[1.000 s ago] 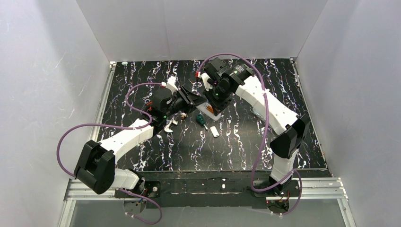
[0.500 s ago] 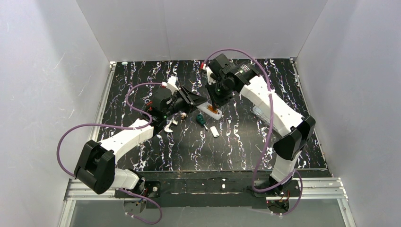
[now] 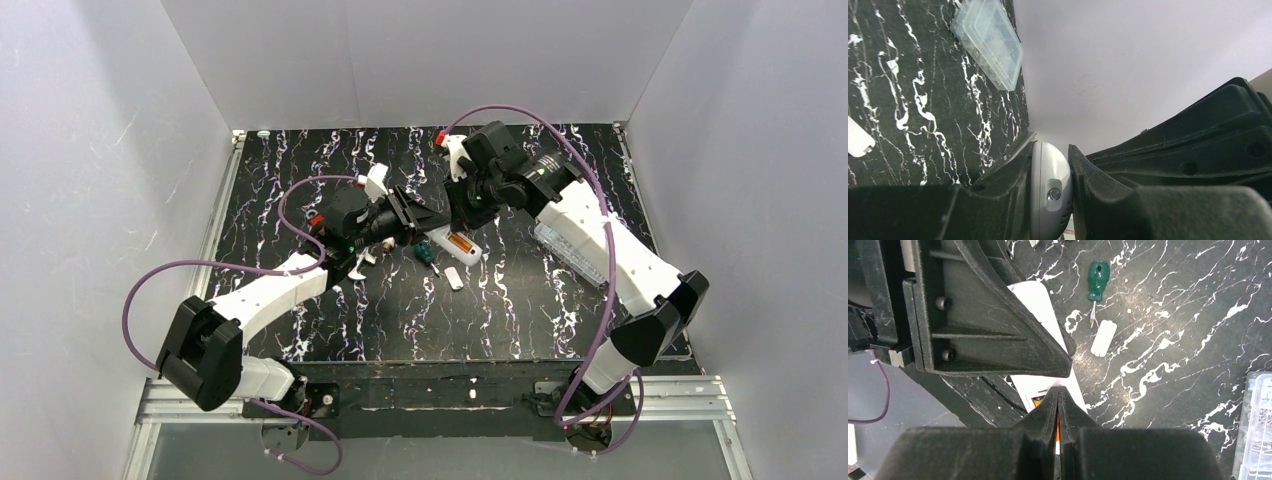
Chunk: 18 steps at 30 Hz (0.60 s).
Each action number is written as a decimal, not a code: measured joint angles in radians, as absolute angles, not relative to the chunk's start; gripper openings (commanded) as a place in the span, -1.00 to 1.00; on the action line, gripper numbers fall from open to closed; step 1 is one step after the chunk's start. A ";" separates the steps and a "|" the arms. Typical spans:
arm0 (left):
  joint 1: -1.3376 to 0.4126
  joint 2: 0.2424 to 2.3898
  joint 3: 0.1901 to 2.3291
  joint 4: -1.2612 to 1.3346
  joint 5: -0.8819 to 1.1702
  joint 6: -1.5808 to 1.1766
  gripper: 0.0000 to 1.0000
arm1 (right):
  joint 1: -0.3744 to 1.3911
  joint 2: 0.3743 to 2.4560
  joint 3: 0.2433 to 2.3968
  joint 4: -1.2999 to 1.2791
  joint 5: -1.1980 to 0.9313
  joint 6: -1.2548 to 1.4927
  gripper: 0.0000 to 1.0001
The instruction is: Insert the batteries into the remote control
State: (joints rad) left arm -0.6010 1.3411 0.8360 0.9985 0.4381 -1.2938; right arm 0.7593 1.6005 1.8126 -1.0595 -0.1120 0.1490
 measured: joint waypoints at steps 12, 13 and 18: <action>-0.613 1.342 0.869 1.033 0.498 -1.321 -1.00 | 0.758 1.398 1.622 -0.877 -0.054 0.151 0.07; -0.614 1.342 0.871 1.037 0.502 -1.323 -1.00 | 0.750 1.378 1.599 -0.857 -0.048 0.160 0.14; -0.615 1.342 0.882 1.050 0.513 -1.331 -1.00 | 0.672 1.290 1.494 -0.768 -0.088 0.240 0.49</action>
